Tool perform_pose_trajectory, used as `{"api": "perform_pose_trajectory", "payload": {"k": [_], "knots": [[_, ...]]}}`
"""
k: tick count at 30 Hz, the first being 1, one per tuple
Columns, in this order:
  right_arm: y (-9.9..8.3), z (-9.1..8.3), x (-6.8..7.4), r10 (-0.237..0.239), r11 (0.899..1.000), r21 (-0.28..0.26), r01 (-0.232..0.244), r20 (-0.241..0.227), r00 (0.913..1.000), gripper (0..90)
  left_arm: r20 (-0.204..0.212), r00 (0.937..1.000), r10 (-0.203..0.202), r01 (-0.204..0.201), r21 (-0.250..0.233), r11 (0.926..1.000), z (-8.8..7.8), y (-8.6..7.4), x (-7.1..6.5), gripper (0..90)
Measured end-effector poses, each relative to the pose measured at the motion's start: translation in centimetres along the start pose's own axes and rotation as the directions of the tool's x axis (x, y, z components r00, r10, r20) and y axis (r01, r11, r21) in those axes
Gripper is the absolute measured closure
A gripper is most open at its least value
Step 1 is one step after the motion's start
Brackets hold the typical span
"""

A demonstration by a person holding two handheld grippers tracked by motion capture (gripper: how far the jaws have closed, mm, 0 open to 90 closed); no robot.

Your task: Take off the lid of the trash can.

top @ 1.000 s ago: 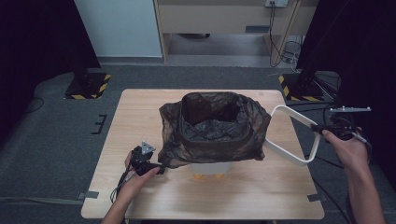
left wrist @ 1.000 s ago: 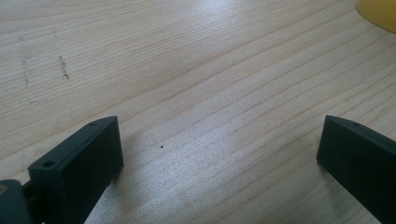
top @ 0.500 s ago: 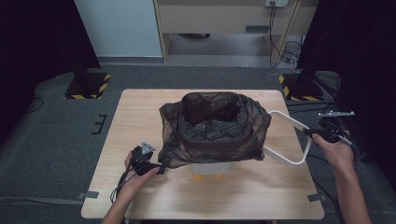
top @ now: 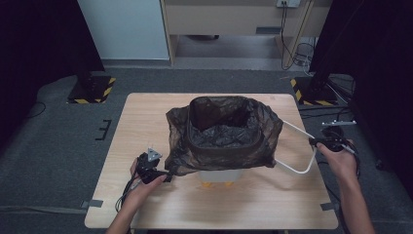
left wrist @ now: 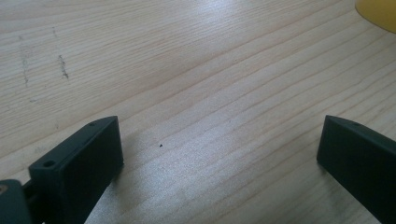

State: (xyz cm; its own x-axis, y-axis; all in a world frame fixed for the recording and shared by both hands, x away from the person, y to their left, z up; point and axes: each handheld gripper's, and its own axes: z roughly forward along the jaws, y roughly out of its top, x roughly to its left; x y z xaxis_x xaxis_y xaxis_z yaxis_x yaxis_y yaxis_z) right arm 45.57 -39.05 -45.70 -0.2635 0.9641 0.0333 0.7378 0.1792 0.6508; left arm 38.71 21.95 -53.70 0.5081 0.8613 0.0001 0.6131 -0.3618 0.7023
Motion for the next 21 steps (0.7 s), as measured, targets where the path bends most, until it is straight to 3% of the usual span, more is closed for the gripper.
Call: {"api": "perform_pose_trajectory", "payload": {"k": [11, 15, 21], "knots": [[-1.0, 2.0, 0.3, 0.016, 0.999, 0.031, -0.017, 0.022, 0.9996, 80.6, 0.000, 1.0000, 0.000, 0.000, 0.000, 1.0000, 0.0, 0.0, 0.0, 0.0], [-1.4, 2.6, 0.3, 0.029, 0.999, 0.040, -0.029, 0.005, 0.9996, 80.5, 0.000, 1.0000, 0.000, 0.000, 0.000, 1.0000, 0.0, 0.0, 0.0, 0.0], [-2.1, 3.4, 0.4, 0.022, 0.998, 0.056, -0.024, 0.027, 0.9994, 80.5, 0.000, 1.0000, -0.001, 0.001, 0.000, 1.0000, 0.0, 0.0, 0.0, 0.0]]}}
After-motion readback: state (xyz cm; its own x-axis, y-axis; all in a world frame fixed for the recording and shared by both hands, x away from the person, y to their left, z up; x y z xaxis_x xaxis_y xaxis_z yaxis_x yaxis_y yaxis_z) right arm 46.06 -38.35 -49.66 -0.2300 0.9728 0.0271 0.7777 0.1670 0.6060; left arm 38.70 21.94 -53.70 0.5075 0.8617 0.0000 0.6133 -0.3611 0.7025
